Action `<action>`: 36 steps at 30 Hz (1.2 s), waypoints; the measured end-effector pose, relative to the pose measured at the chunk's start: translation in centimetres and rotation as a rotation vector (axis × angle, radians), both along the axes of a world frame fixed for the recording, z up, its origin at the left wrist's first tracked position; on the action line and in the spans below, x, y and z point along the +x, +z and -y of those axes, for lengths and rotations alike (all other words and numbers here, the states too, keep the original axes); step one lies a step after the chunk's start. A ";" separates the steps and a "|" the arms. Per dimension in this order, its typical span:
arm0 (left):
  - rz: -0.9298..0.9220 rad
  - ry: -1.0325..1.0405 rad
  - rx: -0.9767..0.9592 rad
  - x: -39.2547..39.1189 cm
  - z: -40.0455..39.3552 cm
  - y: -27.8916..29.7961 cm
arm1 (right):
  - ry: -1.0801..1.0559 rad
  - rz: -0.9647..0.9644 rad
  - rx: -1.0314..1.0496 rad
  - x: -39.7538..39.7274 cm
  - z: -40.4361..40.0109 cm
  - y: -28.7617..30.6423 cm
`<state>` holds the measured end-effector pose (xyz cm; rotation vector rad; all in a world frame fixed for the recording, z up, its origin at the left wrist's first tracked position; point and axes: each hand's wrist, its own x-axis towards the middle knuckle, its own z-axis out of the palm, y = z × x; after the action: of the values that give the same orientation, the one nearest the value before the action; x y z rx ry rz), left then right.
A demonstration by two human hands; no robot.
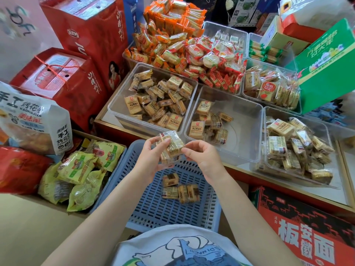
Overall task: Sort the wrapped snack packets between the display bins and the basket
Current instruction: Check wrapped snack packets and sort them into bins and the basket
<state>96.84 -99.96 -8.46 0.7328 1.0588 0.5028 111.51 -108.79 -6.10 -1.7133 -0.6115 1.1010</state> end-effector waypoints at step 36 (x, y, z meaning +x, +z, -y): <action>-0.083 -0.309 0.366 14.9 -1.7 -1.4 | 0.078 -0.346 -0.033 14.5 -2.1 -3.9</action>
<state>111.77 -98.24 -9.87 1.2281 0.9165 0.4045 126.00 -106.74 -10.01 -1.4888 -0.4460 1.4305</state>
